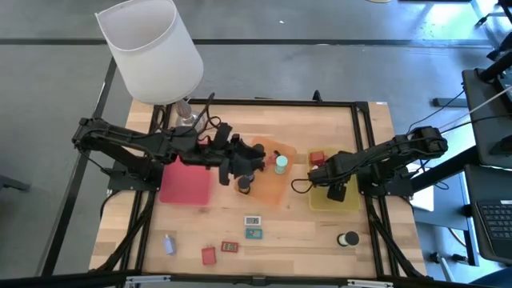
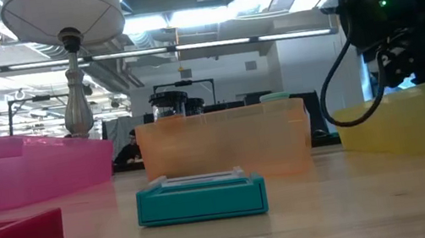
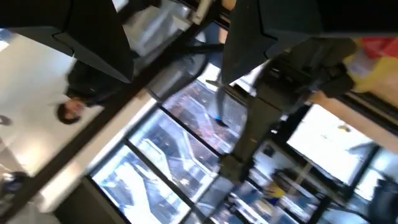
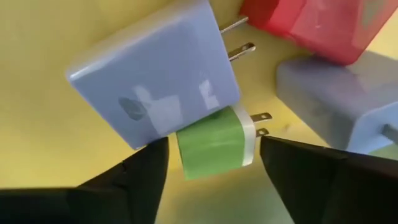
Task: Pick & Place Office items
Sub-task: Put the green charger adapter into the yellow bin, then put the light blue charger adapter into the yellow bin
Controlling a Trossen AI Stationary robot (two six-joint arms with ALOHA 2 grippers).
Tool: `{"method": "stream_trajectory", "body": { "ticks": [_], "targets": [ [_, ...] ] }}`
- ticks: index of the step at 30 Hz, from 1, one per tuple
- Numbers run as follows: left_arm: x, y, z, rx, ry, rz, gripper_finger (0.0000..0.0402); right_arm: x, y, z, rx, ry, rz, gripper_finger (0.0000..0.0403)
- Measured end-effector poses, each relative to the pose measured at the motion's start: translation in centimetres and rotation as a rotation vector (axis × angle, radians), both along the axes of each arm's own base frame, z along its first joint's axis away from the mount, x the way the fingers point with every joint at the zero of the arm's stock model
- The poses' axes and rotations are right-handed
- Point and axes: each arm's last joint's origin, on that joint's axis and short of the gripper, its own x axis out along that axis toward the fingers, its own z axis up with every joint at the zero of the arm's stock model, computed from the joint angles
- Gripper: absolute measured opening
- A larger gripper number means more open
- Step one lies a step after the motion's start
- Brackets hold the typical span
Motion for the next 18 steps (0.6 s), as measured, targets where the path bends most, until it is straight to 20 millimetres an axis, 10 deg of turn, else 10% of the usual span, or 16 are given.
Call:
{"method": "stream_trajectory", "body": {
  "ticks": [9, 18],
  "targets": [
    [-0.9, -1.5, -0.6, -0.039, 0.107, -0.448, 0.0239, 0.7, 0.2, 2.6, -0.031, 0.045, -0.097, 0.0311],
    [-3.7, -4.3, -5.9, -0.297, 0.820, -0.614, 0.0239, 3.3, 0.4, 7.8, -0.090, -0.070, -0.069, 0.0315]
  ]
}}
